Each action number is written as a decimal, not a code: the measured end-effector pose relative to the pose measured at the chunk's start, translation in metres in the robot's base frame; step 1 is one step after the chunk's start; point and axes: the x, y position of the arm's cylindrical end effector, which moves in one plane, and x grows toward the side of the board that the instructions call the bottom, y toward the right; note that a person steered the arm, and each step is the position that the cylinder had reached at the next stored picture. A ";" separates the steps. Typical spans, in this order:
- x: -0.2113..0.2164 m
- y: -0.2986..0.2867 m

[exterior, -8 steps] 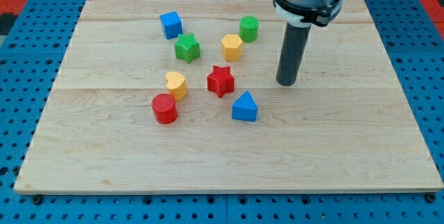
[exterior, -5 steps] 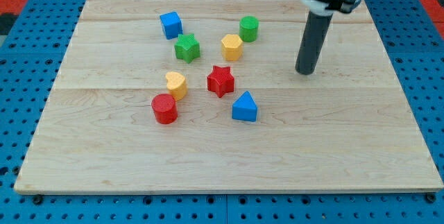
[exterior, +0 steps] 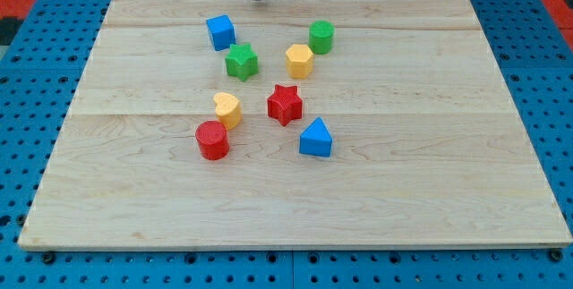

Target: Move the blue cube diagonal to the yellow heart

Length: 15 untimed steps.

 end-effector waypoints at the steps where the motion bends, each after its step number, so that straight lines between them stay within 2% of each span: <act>1: -0.001 -0.025; 2: 0.020 -0.051; 3: 0.040 -0.045; 5: 0.040 -0.014; 6: 0.049 -0.014; 7: 0.082 -0.014; 8: 0.082 -0.014; 10: 0.107 -0.064; 12: 0.109 -0.073; 13: 0.093 -0.073; 14: 0.052 -0.060; 15: 0.069 -0.030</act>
